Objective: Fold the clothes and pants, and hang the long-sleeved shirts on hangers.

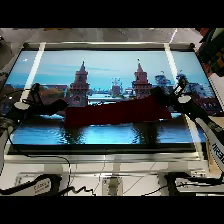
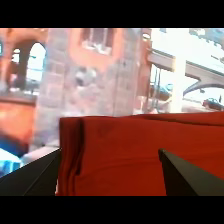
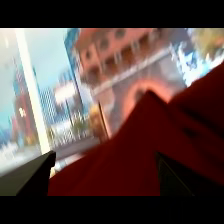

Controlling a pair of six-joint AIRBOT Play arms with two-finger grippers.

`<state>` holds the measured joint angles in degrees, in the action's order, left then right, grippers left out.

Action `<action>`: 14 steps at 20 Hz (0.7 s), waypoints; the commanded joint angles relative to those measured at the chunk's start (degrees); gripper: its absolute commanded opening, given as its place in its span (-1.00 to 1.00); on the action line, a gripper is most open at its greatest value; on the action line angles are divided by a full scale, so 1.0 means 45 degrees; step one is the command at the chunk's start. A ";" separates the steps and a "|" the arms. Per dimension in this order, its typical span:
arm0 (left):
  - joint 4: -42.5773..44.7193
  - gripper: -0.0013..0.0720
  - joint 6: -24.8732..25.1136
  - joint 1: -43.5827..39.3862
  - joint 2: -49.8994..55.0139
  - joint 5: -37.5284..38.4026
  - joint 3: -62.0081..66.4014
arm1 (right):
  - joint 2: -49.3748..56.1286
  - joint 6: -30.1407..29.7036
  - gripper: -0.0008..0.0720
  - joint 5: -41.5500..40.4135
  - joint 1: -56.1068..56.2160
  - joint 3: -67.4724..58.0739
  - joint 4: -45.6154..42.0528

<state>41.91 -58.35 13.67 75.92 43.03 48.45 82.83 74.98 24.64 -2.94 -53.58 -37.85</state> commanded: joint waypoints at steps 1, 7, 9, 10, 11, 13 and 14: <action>0.0087 0.95 0.0000 0.0670 0.0243 0.1171 -0.0005 | 0.0034 -0.0010 0.93 0.1880 -0.0005 -0.0015 -0.1005; 0.0908 0.95 0.0131 0.0238 0.2297 0.3099 0.0000 | 0.0034 -0.0860 0.93 0.3759 0.0291 -0.0015 -0.1122; 0.0267 0.74 0.0908 -0.0359 0.2764 0.2919 0.0005 | 0.0034 -0.0923 0.93 0.3662 0.0763 -0.0015 -0.1117; -0.0165 0.19 0.1423 -0.0617 0.2846 0.2846 0.0053 | 0.0034 -0.0923 0.92 0.3575 0.1044 -0.0019 -0.1122; -0.0622 -0.43 0.1957 -0.0860 0.2851 0.2773 0.0175 | 0.0034 -0.0923 0.84 0.3279 0.1370 -0.0049 -0.1127; -0.1146 -0.94 0.2161 -0.1112 0.2832 0.3065 0.0874 | 0.0034 -0.0918 -0.09 0.2691 0.2093 -0.0296 -0.1132; -0.1083 -0.94 0.2001 -0.1137 0.2754 0.3711 0.1511 | 0.0034 -0.0913 -0.43 0.2322 0.2458 -0.0461 -0.1127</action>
<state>40.62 -51.62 10.20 87.94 55.83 51.18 82.94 71.20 38.22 4.23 -54.46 -42.83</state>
